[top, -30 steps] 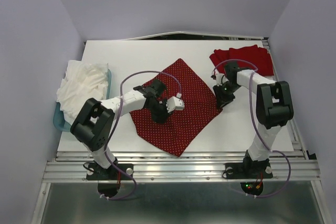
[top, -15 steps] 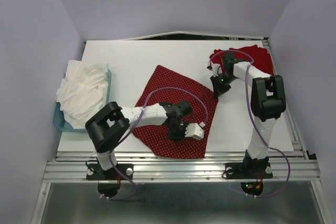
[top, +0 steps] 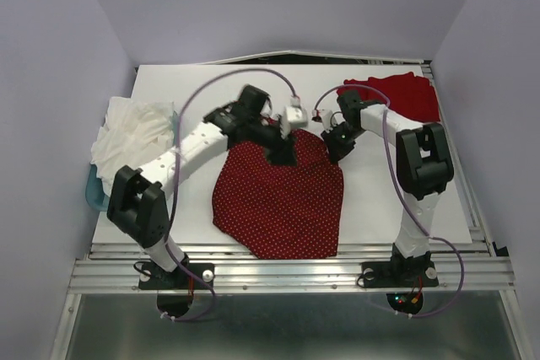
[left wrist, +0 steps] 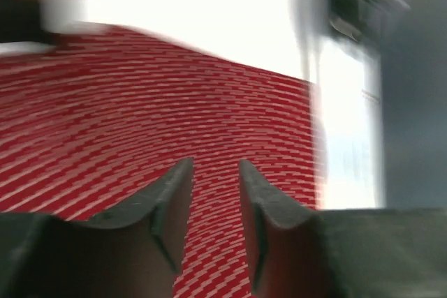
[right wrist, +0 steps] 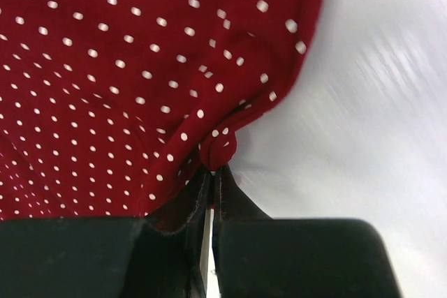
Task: Fold and stack the skirts
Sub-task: Flatten the skirt out
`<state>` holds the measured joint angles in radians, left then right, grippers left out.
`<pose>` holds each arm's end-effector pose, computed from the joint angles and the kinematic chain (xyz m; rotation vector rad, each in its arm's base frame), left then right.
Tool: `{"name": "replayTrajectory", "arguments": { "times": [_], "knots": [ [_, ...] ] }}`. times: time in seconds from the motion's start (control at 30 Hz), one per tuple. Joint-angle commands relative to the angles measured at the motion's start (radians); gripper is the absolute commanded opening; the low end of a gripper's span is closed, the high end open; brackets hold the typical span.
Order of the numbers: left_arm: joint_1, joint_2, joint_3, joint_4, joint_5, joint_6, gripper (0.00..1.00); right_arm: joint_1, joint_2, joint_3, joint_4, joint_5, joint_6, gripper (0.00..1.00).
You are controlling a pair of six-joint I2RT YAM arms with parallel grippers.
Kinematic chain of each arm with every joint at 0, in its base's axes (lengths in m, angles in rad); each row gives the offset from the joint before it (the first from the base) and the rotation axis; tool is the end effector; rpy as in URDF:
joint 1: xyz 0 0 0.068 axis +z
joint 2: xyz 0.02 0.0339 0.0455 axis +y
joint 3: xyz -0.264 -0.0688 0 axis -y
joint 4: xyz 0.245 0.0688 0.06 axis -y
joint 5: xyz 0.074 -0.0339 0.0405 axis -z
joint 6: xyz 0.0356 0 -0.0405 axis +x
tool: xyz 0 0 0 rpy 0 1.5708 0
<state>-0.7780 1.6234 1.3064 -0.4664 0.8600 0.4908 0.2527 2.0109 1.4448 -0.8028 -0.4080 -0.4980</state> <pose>0.2334 -0.2679 0.2892 1.6709 1.5508 -1.1496 0.3768 0.1119 0.1671 -1.0976 2.6230 0.5484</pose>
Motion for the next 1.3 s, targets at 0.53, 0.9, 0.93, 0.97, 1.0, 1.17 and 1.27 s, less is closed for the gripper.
{"name": "replayTrajectory", "arguments": {
  "times": [0.53, 0.9, 0.93, 0.97, 1.0, 1.17, 1.27],
  "knots": [
    [0.588, 0.44, 0.548, -0.166, -0.248, 0.305, 0.55, 0.396, -0.164, -0.225, 0.24, 0.293, -0.224, 0.01],
    [0.591, 0.492, 0.55, -0.165, -0.26, 0.436, 0.55, 0.609, -0.377, -0.58, 0.35, 0.515, -0.381, 0.01],
    [0.588, 0.495, 0.554, -0.176, -0.248, 0.448, 0.55, 0.609, -0.379, -0.586, 0.343, 0.511, -0.379, 0.01],
    [0.579, 0.498, 0.559, -0.184, -0.233, 0.471, 0.55, 0.609, -0.382, -0.599, 0.34, 0.502, -0.378, 0.01],
    [0.571, 0.498, 0.56, -0.189, -0.228, 0.477, 0.56, 0.609, -0.383, -0.609, 0.34, 0.499, -0.379, 0.01],
    [0.52, 0.523, 0.591, -0.124, -0.223, 0.439, 0.56, 0.609, -0.388, -0.656, 0.355, 0.5, -0.373, 0.01],
    [0.464, 0.556, 0.623, -0.103, -0.266, 0.397, 0.51, 0.609, -0.39, -0.656, 0.352, 0.502, -0.355, 0.01]
  ]
}}
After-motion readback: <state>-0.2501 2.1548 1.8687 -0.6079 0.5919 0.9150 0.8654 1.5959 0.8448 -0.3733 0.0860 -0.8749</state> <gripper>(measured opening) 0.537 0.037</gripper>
